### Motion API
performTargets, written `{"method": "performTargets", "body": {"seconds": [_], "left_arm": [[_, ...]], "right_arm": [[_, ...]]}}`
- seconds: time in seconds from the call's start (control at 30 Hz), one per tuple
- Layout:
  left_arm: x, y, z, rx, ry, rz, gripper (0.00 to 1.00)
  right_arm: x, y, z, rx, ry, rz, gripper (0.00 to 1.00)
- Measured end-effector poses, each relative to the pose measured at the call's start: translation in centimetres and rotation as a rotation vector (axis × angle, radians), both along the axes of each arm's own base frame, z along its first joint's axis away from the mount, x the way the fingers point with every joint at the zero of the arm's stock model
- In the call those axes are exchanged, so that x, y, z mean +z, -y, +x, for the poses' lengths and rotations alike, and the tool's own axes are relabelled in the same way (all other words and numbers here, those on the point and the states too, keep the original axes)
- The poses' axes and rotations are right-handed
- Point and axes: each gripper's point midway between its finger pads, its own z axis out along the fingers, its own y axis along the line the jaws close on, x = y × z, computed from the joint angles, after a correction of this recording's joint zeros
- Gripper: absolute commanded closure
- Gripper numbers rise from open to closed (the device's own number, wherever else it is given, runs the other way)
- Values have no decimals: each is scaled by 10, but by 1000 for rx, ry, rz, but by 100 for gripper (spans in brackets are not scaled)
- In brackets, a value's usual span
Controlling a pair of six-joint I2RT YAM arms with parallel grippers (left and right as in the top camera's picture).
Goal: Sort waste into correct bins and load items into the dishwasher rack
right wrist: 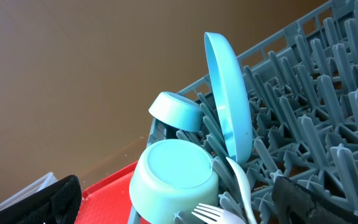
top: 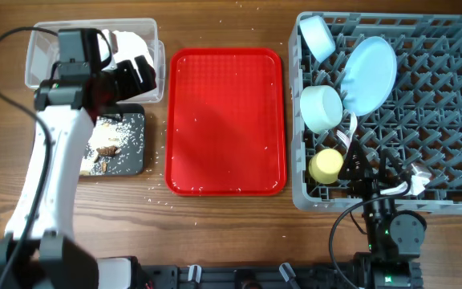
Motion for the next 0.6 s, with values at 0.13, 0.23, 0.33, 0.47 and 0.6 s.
{"method": "performTargets", "body": {"seconds": [0.13,0.23,0.33,0.47,0.6], "left_arm": [[63,-4,-21,14,307,30,0],[60,-4,-52,16,463,39,0],[31,-3,-85,17,553,41,0],[4,-2,-126,20,759,53,0],[-28,-2,-145,20,802,54,0]], "right_arm": [[0,0,0,0,0,0,0],[0,0,0,0,1,0,0],[0,0,0,0,0,0,0],[0,0,0,0,-2,0,0],[0,0,0,0,-1,0,0]]}}
